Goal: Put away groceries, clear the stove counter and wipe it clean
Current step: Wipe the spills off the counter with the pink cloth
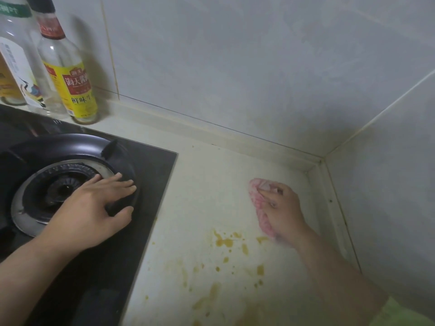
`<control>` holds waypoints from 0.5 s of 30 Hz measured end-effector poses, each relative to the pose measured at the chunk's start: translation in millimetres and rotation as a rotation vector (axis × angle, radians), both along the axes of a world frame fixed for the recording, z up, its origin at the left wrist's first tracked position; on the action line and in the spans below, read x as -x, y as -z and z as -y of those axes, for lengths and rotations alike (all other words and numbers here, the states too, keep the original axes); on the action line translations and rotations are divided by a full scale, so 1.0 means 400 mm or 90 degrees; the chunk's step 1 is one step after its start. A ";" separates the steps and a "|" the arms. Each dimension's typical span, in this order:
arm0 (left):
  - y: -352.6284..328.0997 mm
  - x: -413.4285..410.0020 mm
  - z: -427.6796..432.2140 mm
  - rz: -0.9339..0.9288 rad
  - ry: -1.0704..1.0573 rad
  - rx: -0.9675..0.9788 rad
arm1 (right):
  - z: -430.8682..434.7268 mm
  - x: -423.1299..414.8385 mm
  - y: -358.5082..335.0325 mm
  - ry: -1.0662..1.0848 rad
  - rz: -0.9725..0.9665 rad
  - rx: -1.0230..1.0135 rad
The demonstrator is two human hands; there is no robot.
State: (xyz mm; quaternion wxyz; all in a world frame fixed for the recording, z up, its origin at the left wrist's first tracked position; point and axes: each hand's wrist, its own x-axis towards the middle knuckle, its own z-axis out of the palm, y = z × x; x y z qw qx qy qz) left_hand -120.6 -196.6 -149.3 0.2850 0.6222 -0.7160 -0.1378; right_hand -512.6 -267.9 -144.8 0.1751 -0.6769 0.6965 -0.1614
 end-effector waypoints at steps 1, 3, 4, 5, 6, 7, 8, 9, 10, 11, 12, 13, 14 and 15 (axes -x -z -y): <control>-0.001 0.000 0.000 0.001 -0.001 0.001 | -0.004 0.002 -0.005 0.003 0.011 -0.017; -0.003 0.000 -0.001 0.007 -0.002 0.002 | -0.005 -0.004 -0.011 0.024 0.041 -0.041; -0.003 0.000 -0.002 0.008 -0.002 0.003 | -0.007 -0.011 -0.015 0.041 0.045 -0.035; -0.003 0.001 -0.002 0.010 -0.003 0.004 | -0.007 -0.017 -0.016 0.052 0.037 -0.014; -0.003 0.002 -0.001 0.010 -0.003 0.006 | -0.006 -0.021 -0.013 0.062 0.023 0.016; -0.003 0.003 -0.001 0.010 -0.003 0.008 | -0.005 -0.022 -0.007 0.072 0.014 0.044; -0.003 0.004 0.000 0.008 -0.002 0.011 | -0.003 -0.022 0.002 0.092 0.010 0.062; -0.003 0.005 0.000 0.006 -0.001 0.012 | -0.003 -0.022 0.009 0.113 0.019 0.071; -0.002 0.006 0.000 0.003 0.000 0.013 | -0.001 -0.020 0.017 0.140 0.026 0.072; -0.001 0.006 0.000 0.000 -0.001 0.012 | 0.003 -0.016 0.027 0.152 0.019 0.074; 0.001 0.006 0.000 -0.004 -0.002 0.009 | 0.008 -0.013 0.040 0.147 -0.001 0.072; 0.002 0.006 -0.001 -0.007 -0.001 0.005 | 0.014 -0.014 0.051 0.134 -0.018 0.061; 0.002 0.005 -0.001 -0.010 0.003 0.001 | 0.017 -0.025 0.055 0.119 -0.026 0.051; 0.001 0.004 -0.001 -0.012 0.009 -0.003 | 0.019 -0.040 0.061 0.100 -0.040 0.040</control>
